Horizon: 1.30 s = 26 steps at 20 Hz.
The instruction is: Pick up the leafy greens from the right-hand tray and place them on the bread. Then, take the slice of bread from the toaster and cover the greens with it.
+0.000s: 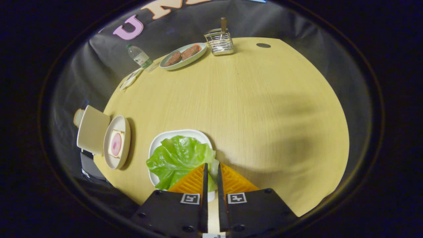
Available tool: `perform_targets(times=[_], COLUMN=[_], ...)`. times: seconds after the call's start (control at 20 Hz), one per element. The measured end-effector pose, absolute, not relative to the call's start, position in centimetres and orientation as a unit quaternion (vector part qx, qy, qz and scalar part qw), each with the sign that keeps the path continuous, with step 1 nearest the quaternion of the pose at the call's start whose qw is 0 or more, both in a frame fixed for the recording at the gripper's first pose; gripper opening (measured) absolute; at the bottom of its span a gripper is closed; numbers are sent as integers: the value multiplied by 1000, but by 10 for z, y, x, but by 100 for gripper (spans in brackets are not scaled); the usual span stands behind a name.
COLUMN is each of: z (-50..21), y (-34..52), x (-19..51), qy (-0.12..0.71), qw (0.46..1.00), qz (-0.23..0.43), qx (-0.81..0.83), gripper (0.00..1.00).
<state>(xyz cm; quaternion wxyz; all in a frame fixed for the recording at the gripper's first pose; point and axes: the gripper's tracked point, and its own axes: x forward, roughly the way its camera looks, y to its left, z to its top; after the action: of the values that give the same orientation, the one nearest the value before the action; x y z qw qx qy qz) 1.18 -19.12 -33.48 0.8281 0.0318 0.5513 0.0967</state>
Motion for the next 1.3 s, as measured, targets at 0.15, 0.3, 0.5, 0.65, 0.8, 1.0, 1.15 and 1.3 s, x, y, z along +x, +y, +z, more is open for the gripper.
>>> perform_targets(times=[0.15, 0.3, 0.5, 0.65, 0.8, 1.0, 1.15, 1.3], z=[-333, -323, -293, -260, -228, -205, -196, -193], y=[-193, -184, -173, -150, -112, -48, 16, 83], x=[10, 7, 2, 0, -4, -14, -21, -20], qy=[548, 543, 533, 516, 499, 487, 480, 473], qw=[831, 833, 840, 848, 855, 853, 844, 831], qz=[94, 100, 105, 118, 141, 179, 225, 265], qx=[8, -7, -4, 10, 32, 57, 85, 127], gripper=[4, 4, 4, 4, 4, 4, 4, 4])
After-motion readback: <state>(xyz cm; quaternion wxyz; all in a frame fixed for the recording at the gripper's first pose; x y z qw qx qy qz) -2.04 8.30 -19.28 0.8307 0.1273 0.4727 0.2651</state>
